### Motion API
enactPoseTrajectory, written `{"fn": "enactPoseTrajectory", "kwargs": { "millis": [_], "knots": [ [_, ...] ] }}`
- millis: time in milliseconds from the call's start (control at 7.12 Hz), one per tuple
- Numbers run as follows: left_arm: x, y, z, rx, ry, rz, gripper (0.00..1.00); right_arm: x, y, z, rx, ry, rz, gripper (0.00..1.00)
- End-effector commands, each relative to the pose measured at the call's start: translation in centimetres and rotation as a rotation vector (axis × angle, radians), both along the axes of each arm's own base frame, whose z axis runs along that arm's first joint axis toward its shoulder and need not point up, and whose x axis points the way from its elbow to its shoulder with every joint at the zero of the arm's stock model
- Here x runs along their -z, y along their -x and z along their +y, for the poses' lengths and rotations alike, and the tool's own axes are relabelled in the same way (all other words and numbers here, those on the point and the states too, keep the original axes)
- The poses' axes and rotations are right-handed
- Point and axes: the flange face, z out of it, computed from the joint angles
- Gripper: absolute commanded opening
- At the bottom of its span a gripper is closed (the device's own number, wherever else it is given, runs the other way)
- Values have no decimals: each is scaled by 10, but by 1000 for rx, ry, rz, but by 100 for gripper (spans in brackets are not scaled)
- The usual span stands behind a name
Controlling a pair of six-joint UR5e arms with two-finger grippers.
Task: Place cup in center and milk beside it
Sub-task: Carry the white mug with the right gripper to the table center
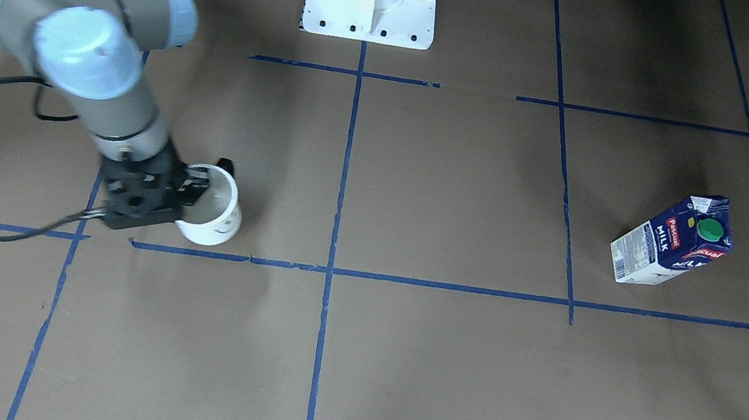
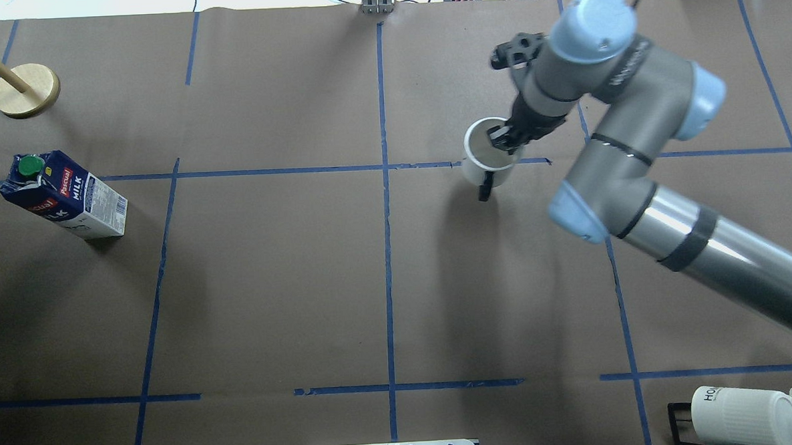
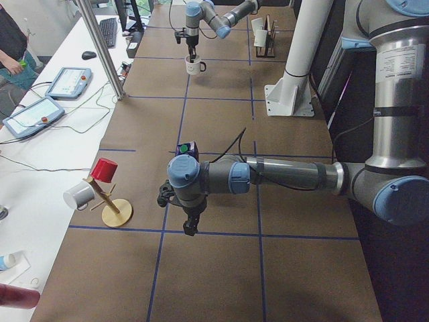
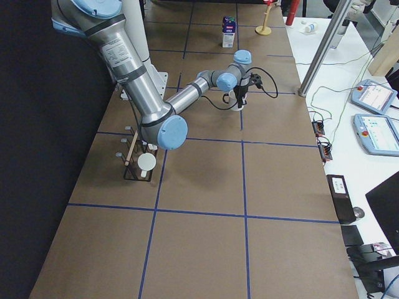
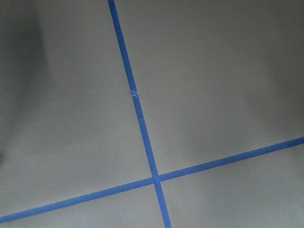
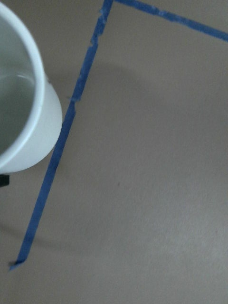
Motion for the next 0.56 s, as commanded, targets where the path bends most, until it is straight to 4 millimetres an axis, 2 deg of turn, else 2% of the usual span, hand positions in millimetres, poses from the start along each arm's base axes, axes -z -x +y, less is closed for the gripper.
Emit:
{"fn": "enactPoseTrajectory", "kwargs": {
  "millis": [0,140,421],
  "knots": [
    [1,-1,0,1,1,19,100,42,67,11,-9,-28,12,0],
    [2,-1,0,1,-2,19,100,51,82,5,-26,-2,13,0],
    [2,-1,0,1,-2,19,100,59,102,15,-71,26,-2,0]
  ]
}}
